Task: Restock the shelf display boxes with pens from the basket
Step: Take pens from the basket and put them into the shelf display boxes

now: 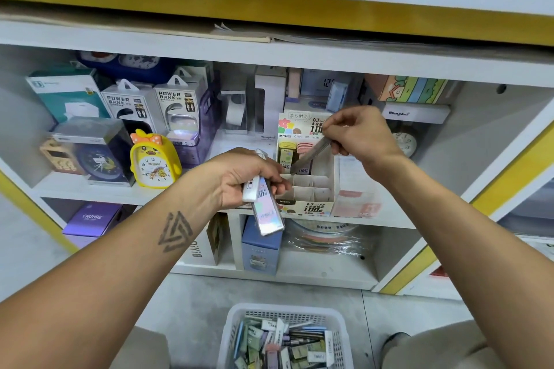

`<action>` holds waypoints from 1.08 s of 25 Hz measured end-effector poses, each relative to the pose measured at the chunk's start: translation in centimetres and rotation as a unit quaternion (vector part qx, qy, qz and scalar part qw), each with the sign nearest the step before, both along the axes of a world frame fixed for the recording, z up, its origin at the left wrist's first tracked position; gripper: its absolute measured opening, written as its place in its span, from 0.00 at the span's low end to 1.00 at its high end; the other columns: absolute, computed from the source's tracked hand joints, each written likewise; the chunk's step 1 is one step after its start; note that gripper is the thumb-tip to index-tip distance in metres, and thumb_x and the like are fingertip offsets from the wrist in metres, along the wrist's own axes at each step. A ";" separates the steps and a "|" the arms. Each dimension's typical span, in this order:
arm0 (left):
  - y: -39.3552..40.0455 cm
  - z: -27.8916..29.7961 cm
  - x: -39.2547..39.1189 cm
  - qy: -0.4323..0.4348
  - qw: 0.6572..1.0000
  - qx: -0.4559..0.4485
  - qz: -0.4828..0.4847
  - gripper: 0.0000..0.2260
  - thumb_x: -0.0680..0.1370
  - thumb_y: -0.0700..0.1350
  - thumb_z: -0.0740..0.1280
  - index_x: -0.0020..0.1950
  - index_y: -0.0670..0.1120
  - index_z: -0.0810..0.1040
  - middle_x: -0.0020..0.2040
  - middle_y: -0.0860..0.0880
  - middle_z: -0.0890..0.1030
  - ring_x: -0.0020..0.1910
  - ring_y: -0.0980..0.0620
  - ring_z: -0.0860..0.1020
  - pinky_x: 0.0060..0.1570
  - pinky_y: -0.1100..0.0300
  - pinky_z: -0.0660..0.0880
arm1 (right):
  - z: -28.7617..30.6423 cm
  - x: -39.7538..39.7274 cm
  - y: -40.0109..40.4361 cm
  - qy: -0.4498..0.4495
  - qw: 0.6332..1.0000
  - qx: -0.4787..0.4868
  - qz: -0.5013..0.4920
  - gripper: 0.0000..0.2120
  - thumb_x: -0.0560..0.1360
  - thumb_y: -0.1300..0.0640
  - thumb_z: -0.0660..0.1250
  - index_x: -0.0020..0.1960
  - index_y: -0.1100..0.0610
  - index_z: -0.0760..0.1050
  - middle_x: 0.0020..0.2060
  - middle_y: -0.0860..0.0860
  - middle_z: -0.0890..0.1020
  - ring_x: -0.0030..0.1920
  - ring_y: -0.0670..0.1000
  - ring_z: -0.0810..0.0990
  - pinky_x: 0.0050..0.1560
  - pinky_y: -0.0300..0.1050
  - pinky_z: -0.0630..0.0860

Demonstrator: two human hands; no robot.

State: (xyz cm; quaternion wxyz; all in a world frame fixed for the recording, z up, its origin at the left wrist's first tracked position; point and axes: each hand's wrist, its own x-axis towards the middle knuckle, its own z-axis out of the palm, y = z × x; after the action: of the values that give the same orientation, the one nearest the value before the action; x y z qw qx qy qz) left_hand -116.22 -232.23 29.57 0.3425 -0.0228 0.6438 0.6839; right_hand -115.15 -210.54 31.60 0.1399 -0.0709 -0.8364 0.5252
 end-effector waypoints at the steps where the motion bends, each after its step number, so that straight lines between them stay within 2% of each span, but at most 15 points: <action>1: 0.1 0.0 0.0 0.001 1.000 0.001 0.007 0.07 0.75 0.24 0.62 0.48 0.34 0.76 0.36 0.33 0.82 0.27 0.47 0.81 0.28 0.63 0.78 | -0.1 0.1 0.0 -0.002 0.999 0.031 0.009 0.03 0.74 0.65 0.72 0.42 0.62 0.81 0.33 0.58 0.83 0.26 0.49 0.79 0.30 0.41 0.76; 4: 0.3 -0.1 0.2 -0.002 1.000 -0.003 0.015 0.07 0.75 0.25 0.62 0.48 0.34 0.75 0.36 0.33 0.82 0.28 0.47 0.81 0.28 0.63 0.78 | -0.5 0.1 0.1 -0.007 0.994 0.101 0.035 0.06 0.73 0.59 0.77 0.46 0.59 0.83 0.36 0.53 0.86 0.37 0.48 0.85 0.42 0.41 0.81; 7: 0.3 -0.2 0.2 0.000 1.000 -0.005 0.025 0.07 0.75 0.25 0.63 0.47 0.34 0.76 0.37 0.33 0.82 0.28 0.46 0.81 0.28 0.62 0.78 | -0.9 -0.1 0.2 0.027 0.978 0.200 0.044 0.02 0.76 0.61 0.72 0.49 0.58 0.82 0.40 0.53 0.86 0.44 0.51 0.85 0.50 0.48 0.82; 10: 0.3 -0.4 0.0 0.009 0.999 -0.006 0.046 0.06 0.74 0.24 0.63 0.44 0.33 0.77 0.37 0.32 0.82 0.28 0.46 0.82 0.27 0.62 0.78 | -1.5 0.0 0.1 0.091 0.932 0.345 0.062 0.08 0.79 0.60 0.67 0.41 0.59 0.79 0.36 0.53 0.82 0.41 0.56 0.81 0.43 0.53 0.79; 12: 0.3 -0.5 -0.1 0.015 0.998 -0.010 0.061 0.07 0.73 0.25 0.65 0.40 0.34 0.78 0.38 0.32 0.82 0.29 0.46 0.82 0.27 0.61 0.77 | -2.0 0.1 -0.2 0.113 0.904 0.407 0.063 0.07 0.78 0.57 0.68 0.43 0.57 0.79 0.38 0.53 0.83 0.41 0.58 0.80 0.41 0.52 0.77; 15: 0.4 -0.7 -0.2 0.018 0.997 -0.007 0.073 0.07 0.73 0.26 0.65 0.38 0.35 0.79 0.40 0.33 0.82 0.29 0.46 0.81 0.28 0.59 0.78 | -2.5 -0.2 -0.3 0.105 0.914 0.388 0.050 0.06 0.78 0.55 0.69 0.54 0.55 0.77 0.43 0.55 0.84 0.44 0.59 0.81 0.44 0.52 0.79; 17: 0.5 -0.6 -0.3 0.010 0.996 0.010 0.083 0.05 0.74 0.27 0.65 0.42 0.34 0.78 0.38 0.34 0.82 0.29 0.47 0.81 0.29 0.58 0.79 | -2.9 -0.4 -0.5 0.108 0.911 0.391 0.067 0.05 0.79 0.56 0.69 0.51 0.57 0.77 0.42 0.54 0.82 0.43 0.58 0.80 0.43 0.52 0.78; 20: 0.7 -0.3 -0.3 0.004 0.993 0.034 0.113 0.04 0.75 0.28 0.65 0.44 0.35 0.77 0.33 0.38 0.82 0.28 0.49 0.81 0.27 0.61 0.77 | -3.3 -0.3 -0.6 0.099 0.877 0.463 0.087 0.08 0.80 0.60 0.65 0.52 0.59 0.83 0.49 0.54 0.81 0.48 0.58 0.80 0.47 0.54 0.78; 21: 0.7 -0.2 -0.3 0.007 0.992 0.037 0.121 0.03 0.75 0.28 0.66 0.44 0.35 0.77 0.31 0.39 0.81 0.27 0.50 0.81 0.25 0.61 0.77 | -3.3 -0.1 -0.9 0.097 0.877 0.464 0.078 0.09 0.80 0.60 0.64 0.53 0.58 0.84 0.50 0.54 0.81 0.49 0.57 0.80 0.48 0.53 0.79; 22: 0.8 -0.1 -0.3 0.009 0.991 0.042 0.130 0.03 0.76 0.29 0.66 0.44 0.35 0.76 0.30 0.39 0.81 0.25 0.50 0.80 0.24 0.61 0.76 | -3.1 0.0 -1.2 0.091 0.894 0.433 0.069 0.09 0.80 0.59 0.65 0.53 0.57 0.84 0.50 0.53 0.82 0.49 0.56 0.81 0.49 0.51 0.79; 23: 0.8 0.0 -0.2 0.010 0.988 0.050 0.143 0.03 0.76 0.29 0.66 0.44 0.35 0.76 0.30 0.40 0.80 0.24 0.51 0.79 0.24 0.61 0.76 | -2.8 0.0 -1.5 0.067 0.930 0.354 0.072 0.07 0.80 0.58 0.66 0.51 0.55 0.84 0.47 0.52 0.84 0.47 0.54 0.82 0.48 0.48 0.79; 24: 0.9 0.1 -0.3 0.012 0.986 0.057 0.156 0.03 0.76 0.29 0.66 0.44 0.36 0.76 0.29 0.40 0.80 0.24 0.51 0.78 0.24 0.60 0.76 | -2.5 0.2 -1.9 0.018 0.969 0.226 0.098 0.05 0.79 0.55 0.69 0.49 0.55 0.83 0.43 0.52 0.85 0.43 0.53 0.83 0.45 0.46 0.79; 25: 1.0 0.1 -0.4 0.014 0.983 0.063 0.170 0.03 0.76 0.29 0.66 0.45 0.36 0.76 0.30 0.40 0.79 0.24 0.50 0.78 0.24 0.60 0.76 | -2.1 0.5 -2.5 -0.053 0.984 0.086 0.148 0.07 0.78 0.52 0.71 0.47 0.56 0.82 0.40 0.55 0.86 0.39 0.53 0.84 0.41 0.46 0.79; 26: 1.1 0.1 -0.5 0.016 0.981 0.069 0.183 0.03 0.76 0.30 0.67 0.46 0.36 0.76 0.31 0.40 0.79 0.25 0.50 0.79 0.25 0.59 0.77 | -1.9 0.8 -2.9 -0.112 0.973 -0.011 0.201 0.11 0.75 0.50 0.74 0.48 0.58 0.81 0.39 0.59 0.85 0.37 0.55 0.84 0.37 0.46 0.80; 27: 1.2 0.0 -0.6 0.017 0.978 0.076 0.194 0.03 0.77 0.31 0.67 0.46 0.36 0.76 0.33 0.40 0.79 0.27 0.49 0.79 0.26 0.58 0.78 | -1.9 1.1 -3.1 -0.154 0.955 -0.052 0.246 0.15 0.72 0.49 0.76 0.50 0.60 0.80 0.40 0.62 0.85 0.37 0.56 0.84 0.36 0.47 0.81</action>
State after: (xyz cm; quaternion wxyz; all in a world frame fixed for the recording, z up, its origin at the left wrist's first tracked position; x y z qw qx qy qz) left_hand -116.79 -231.06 29.57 0.1932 -0.1100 0.5786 0.7847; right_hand -114.01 -213.61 29.66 -0.1280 0.0499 -0.8107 0.5691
